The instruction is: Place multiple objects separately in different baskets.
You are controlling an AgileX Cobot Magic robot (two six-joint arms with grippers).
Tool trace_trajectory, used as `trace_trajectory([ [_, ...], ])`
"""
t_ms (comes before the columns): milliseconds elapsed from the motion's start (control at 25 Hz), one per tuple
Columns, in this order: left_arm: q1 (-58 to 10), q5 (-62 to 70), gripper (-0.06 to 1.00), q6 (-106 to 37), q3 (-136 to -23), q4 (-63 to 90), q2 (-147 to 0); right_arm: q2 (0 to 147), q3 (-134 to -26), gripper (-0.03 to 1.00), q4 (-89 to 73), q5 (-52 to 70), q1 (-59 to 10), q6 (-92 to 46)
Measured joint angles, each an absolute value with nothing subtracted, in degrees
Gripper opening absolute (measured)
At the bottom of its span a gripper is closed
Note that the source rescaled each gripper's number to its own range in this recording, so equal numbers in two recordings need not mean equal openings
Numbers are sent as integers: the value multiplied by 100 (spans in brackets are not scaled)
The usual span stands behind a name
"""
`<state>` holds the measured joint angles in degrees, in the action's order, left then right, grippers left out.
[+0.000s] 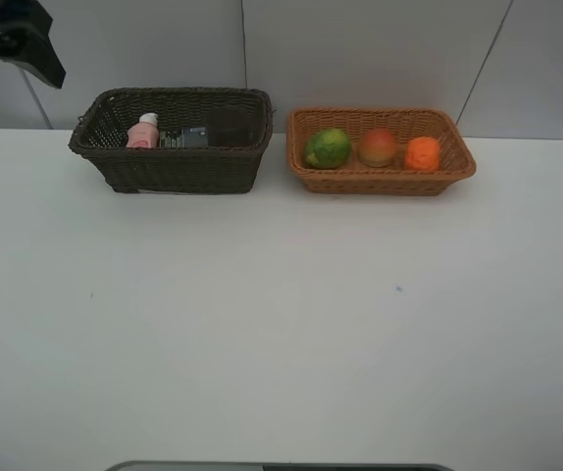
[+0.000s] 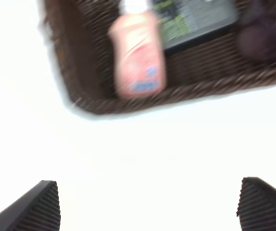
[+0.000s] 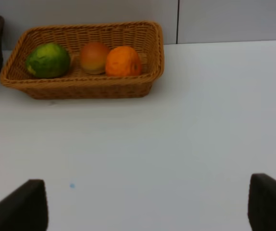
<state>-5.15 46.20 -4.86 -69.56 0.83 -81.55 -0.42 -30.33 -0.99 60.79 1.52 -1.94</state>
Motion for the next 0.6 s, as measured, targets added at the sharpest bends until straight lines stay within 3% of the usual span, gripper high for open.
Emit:
trace_trajectory([
  [200,-74,4791,95,-491,-5987,179,-6618,-42,-3033,77,-99,6079,152,-194],
  [600,-48,6099,95,-516,-4797,369,-3308,-42,-3033,77,-99,6079,152,-194],
])
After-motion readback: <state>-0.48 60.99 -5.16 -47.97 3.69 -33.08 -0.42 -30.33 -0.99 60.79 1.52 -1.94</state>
